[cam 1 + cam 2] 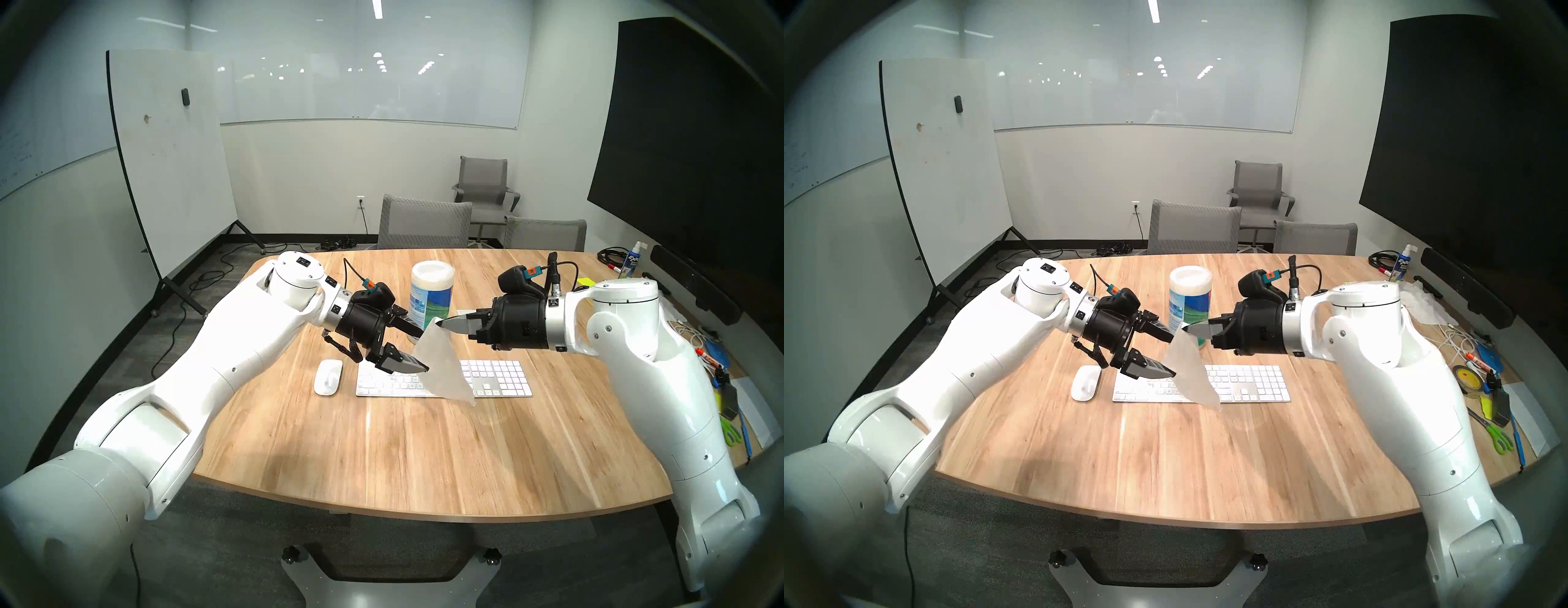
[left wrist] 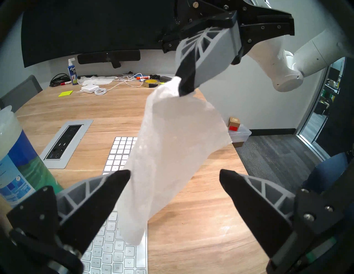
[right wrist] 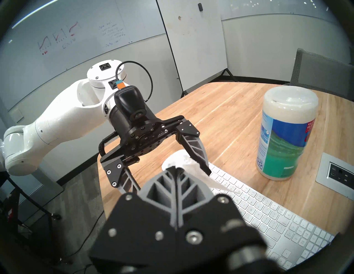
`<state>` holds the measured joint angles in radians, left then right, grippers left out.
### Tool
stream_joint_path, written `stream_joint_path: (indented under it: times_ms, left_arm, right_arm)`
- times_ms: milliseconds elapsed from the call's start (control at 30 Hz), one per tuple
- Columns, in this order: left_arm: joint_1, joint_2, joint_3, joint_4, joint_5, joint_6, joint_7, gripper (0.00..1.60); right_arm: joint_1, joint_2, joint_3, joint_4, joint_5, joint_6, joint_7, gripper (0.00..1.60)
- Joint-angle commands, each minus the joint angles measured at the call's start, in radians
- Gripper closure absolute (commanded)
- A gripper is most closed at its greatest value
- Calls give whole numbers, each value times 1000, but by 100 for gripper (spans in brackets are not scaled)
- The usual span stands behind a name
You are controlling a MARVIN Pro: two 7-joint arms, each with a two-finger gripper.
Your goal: Wipe the keyboards and mice with a disinfecting wipe, then set the wipe down
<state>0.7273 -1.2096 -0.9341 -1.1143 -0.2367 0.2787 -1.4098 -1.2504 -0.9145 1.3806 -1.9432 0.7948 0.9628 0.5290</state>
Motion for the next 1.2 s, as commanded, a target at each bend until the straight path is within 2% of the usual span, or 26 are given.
stream_joint_path:
  times_ms: [0, 333, 400, 467, 533, 567, 600, 633, 700, 733, 833, 933, 1000, 1067, 1100, 1133, 1167]
  left_arm:
    - [-21, -12, -13, -12, -12, 7, -2, 0]
    - [-25, -13, -11, -7, -8, 5, -17, 1]
    - [-26, -14, -10, -6, -7, 6, -20, 16]
    - [-28, -15, -8, -3, -6, 5, -25, 16]
    - [-29, -16, -7, -2, -4, 3, -28, 4]
    - [-29, -16, -6, -2, -3, 2, -29, 11]
    - [-29, -16, -6, -2, -3, 2, -29, 25]
    - [-29, -17, -6, -2, -3, 2, -29, 81]
    - [-29, -18, -6, -1, -2, 2, -31, 102]
    - [-30, -19, -5, 1, -1, 0, -32, 104]
    - [-31, -20, -4, 4, 0, -1, -35, 87]
    - [-31, -21, -4, 3, 0, -1, -38, 93]
    - [-31, -22, -4, 3, 1, -2, -39, 103]
    - [-31, -22, -4, 3, 2, -5, -39, 120]
    - [-30, -22, -5, 3, 2, -5, -38, 153]
    - [-29, -22, -5, 2, 3, -6, -36, 160]
    - [-28, -22, -6, 2, 3, -8, -35, 160]
  right_arm:
    - [21, 0, -3, -7, 16, -3, 2, 160]
    - [26, 3, -8, -5, 27, -3, -3, 160]
    - [25, 4, -7, -7, 31, -3, -3, 160]
    - [24, 7, -5, -11, 38, -3, -3, 160]
    - [23, 10, -3, -12, 44, -3, -4, 160]
    - [23, 11, -3, -13, 46, -3, -4, 160]
    - [22, 11, -3, -12, 50, -3, -5, 160]
    - [22, 12, -3, -12, 52, -3, -6, 160]
    - [22, 13, -3, -11, 56, -3, -7, 160]
    - [22, 13, -3, -11, 58, -3, -8, 160]
    - [22, 14, -4, -10, 64, -3, -11, 160]
    - [21, 15, -4, -9, 69, -3, -13, 160]
    - [21, 16, -3, -8, 73, -3, -15, 160]
    - [20, 17, -3, -8, 76, -3, -16, 160]
    - [20, 18, -3, -8, 78, -3, -17, 160]
    - [20, 19, -2, -8, 79, -3, -17, 160]
    - [19, 20, -2, -8, 80, -3, -17, 160]
